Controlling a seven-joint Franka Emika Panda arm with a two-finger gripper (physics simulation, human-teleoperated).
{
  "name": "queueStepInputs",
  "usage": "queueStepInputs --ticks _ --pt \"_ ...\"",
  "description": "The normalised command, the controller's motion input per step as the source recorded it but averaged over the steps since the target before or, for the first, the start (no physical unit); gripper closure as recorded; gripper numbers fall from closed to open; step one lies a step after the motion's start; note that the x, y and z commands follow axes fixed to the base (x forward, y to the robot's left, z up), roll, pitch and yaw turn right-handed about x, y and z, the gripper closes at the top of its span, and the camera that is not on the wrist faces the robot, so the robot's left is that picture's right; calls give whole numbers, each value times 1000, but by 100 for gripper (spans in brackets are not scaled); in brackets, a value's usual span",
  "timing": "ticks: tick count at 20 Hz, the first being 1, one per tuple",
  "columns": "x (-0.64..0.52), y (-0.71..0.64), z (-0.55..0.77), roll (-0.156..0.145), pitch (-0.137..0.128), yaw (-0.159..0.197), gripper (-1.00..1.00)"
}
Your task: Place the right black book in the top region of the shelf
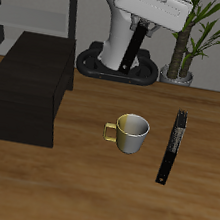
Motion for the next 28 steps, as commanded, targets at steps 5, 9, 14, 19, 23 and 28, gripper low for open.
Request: queueStepInputs --ticks 5,9,14,19,23,28 --pt "57 250 -176 -88 22 83 100" --pt "-5 258 -145 -81 6 63 100" --pt "7 195 -151 -75 18 28 100" --pt "-17 163 -137 -37 28 19 100" --pt "-88 189 15 -66 -28 46 100" --pt "57 149 -75 -64 -11 54 100"
